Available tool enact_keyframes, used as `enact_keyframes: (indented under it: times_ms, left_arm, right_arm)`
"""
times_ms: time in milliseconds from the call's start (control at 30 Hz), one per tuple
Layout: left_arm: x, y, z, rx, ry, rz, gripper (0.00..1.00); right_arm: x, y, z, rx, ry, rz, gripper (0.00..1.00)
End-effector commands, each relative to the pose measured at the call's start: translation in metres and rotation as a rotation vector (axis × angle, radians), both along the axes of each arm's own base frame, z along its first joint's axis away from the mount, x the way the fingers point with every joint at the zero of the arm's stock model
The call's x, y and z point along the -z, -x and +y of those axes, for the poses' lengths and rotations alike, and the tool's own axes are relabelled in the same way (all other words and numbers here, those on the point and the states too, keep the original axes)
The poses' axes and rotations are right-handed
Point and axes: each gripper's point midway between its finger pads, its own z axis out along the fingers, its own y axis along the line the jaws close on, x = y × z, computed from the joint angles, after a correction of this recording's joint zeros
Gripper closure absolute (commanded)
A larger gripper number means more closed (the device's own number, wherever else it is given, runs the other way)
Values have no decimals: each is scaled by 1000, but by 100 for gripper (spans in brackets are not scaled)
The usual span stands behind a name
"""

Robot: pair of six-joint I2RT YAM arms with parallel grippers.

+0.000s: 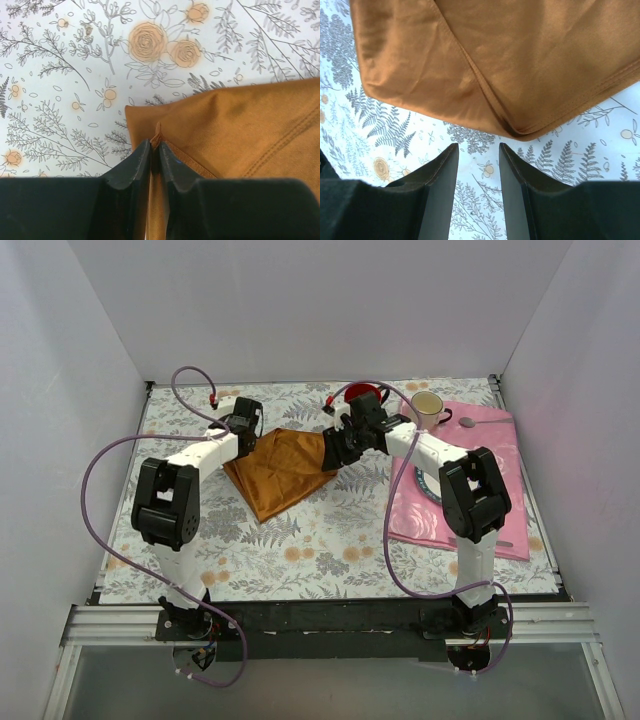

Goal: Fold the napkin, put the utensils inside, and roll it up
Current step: Fold the napkin

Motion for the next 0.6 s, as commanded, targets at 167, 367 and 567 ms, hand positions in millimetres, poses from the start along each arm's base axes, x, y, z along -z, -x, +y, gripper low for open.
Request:
enact_keyframes:
  times_ms: [167,367,567]
  left_arm:
    - [-16,-7,15,-39,51,-74,75]
    - [-49,-6,10,-20,88,-121,48]
    - [-64,-1,-27,111,358,-164,71]
  right_arm:
    - [-11,13,49,-59,-113,19,54]
    - [0,10,64,-42,-126,52,55]
    - [6,13,68,-16,-135,83,57]
